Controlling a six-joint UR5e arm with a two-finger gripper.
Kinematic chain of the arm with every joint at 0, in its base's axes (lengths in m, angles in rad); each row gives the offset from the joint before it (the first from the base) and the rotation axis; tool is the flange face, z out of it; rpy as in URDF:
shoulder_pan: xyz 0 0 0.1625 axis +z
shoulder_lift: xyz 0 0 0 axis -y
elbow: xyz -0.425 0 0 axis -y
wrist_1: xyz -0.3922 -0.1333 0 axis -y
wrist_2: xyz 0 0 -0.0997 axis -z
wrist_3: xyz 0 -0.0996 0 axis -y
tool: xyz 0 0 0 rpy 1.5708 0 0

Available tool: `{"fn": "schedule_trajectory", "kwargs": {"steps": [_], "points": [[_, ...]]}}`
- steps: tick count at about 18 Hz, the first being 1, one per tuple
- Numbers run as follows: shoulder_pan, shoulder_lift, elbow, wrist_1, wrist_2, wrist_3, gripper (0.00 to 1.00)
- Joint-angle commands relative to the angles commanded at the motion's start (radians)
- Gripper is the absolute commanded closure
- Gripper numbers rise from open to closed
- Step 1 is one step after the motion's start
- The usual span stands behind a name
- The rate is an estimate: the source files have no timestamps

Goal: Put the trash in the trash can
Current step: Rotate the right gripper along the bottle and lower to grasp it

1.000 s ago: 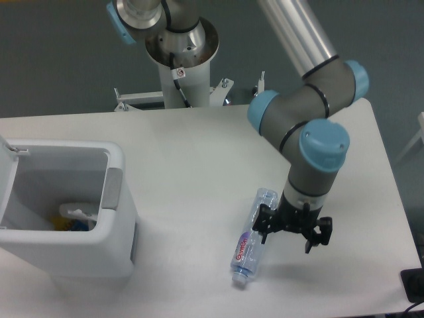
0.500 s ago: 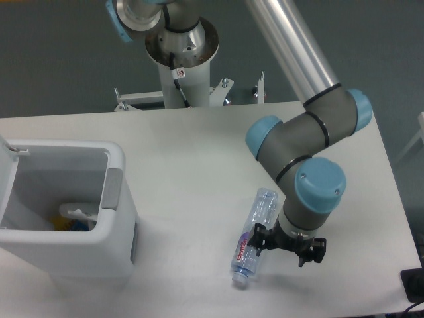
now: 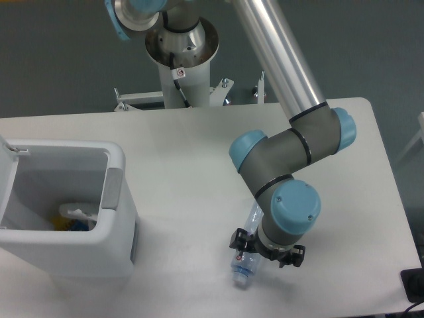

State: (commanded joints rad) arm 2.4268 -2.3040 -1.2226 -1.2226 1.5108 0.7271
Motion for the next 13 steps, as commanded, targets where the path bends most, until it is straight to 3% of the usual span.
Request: {"fn": "schedule_trajectory", "kwargs": {"steps": [6,8,11,13], "points": [[-0.035,-0.009,-0.027,0.003,0.086,-0.006,0.05],[-0.035,-0.009,-0.037,0.003,0.104,-0.024,0.21],[-0.055,-0.018,-0.047,0.03,0.143,-0.052,0.22],[-0.057,-0.018,-0.063,0.06,0.173,-0.063,0.39]]}}
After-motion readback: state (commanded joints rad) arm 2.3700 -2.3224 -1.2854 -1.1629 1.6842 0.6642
